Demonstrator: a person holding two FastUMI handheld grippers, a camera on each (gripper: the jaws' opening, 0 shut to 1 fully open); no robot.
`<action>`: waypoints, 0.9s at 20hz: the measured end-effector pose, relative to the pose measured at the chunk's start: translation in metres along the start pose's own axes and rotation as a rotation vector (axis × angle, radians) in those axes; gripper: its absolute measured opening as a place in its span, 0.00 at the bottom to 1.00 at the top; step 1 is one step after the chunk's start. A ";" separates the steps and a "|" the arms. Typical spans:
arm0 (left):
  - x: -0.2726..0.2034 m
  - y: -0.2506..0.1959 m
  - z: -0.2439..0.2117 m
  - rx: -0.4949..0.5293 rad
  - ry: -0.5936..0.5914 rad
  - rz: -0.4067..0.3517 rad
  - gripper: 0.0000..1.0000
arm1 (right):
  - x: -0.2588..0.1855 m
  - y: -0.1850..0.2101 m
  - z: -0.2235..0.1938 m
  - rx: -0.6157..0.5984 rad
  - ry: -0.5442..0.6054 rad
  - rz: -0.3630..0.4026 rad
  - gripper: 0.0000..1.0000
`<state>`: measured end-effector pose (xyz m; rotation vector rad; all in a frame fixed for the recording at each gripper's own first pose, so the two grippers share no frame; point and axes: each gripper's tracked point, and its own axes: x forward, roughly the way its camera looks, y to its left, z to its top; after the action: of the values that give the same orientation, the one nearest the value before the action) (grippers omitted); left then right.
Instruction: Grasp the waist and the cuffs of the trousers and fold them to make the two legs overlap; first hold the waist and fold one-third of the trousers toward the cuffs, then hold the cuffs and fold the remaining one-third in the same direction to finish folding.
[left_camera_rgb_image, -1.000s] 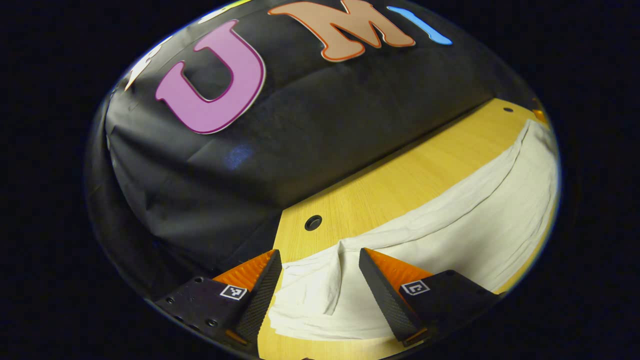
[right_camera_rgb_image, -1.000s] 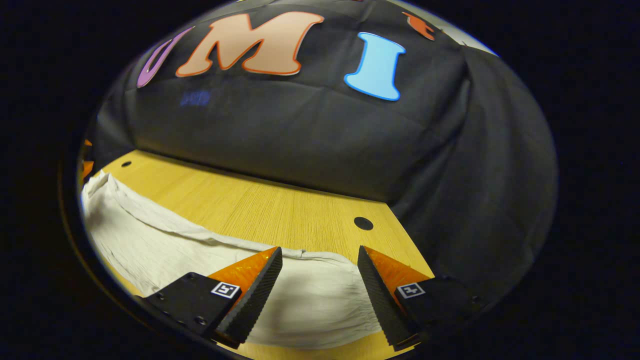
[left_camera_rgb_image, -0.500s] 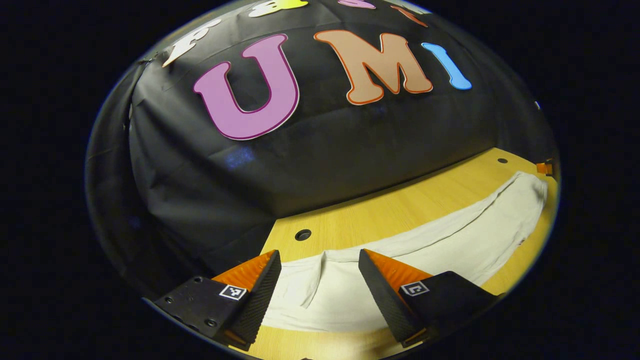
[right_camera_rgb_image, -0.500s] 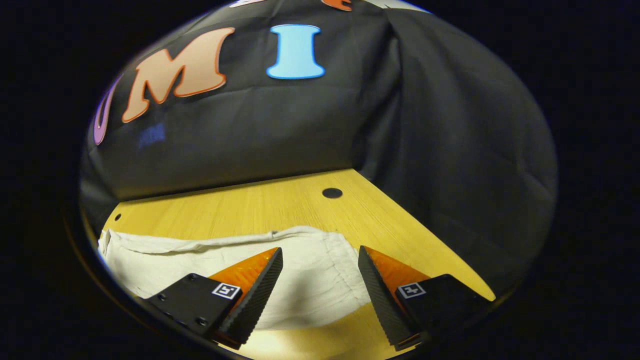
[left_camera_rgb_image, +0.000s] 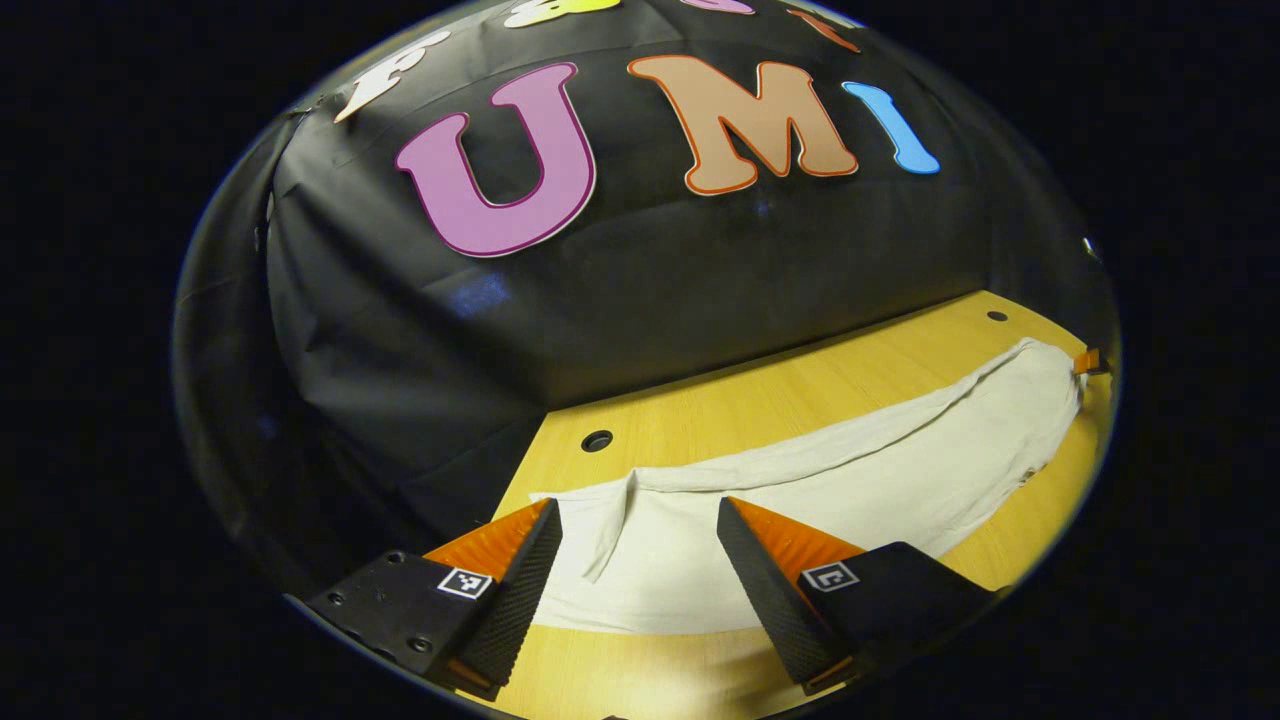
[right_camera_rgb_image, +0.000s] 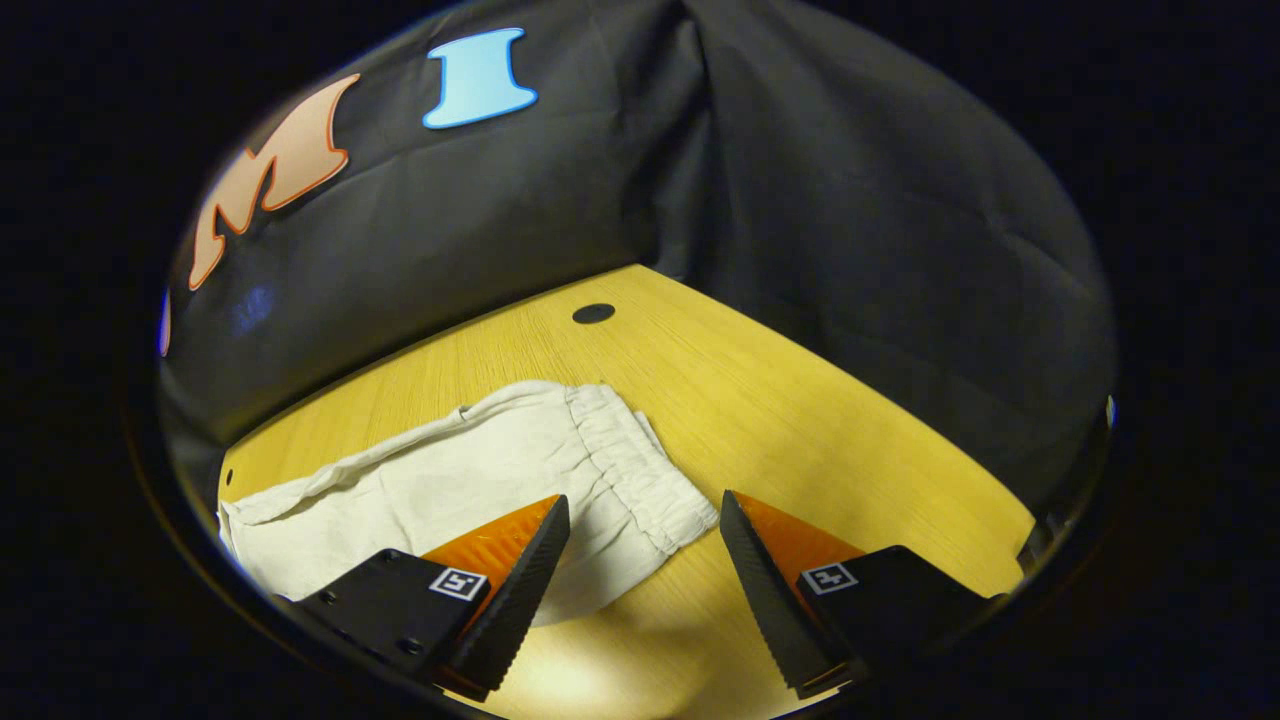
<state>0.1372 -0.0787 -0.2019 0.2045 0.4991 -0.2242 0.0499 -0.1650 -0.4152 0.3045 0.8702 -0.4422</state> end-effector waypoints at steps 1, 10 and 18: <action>-0.001 -0.001 0.002 0.003 0.002 -0.004 0.96 | 0.001 0.001 -0.006 0.032 0.025 0.010 0.96; -0.001 -0.013 0.008 0.049 -0.007 -0.043 0.96 | 0.010 -0.011 -0.009 0.136 0.074 0.001 0.74; -0.005 -0.045 0.017 0.043 -0.008 -0.056 0.96 | 0.015 0.000 -0.006 0.161 0.128 0.122 0.17</action>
<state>0.1288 -0.1246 -0.1910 0.2314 0.4926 -0.2903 0.0545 -0.1658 -0.4302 0.5358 0.9368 -0.3831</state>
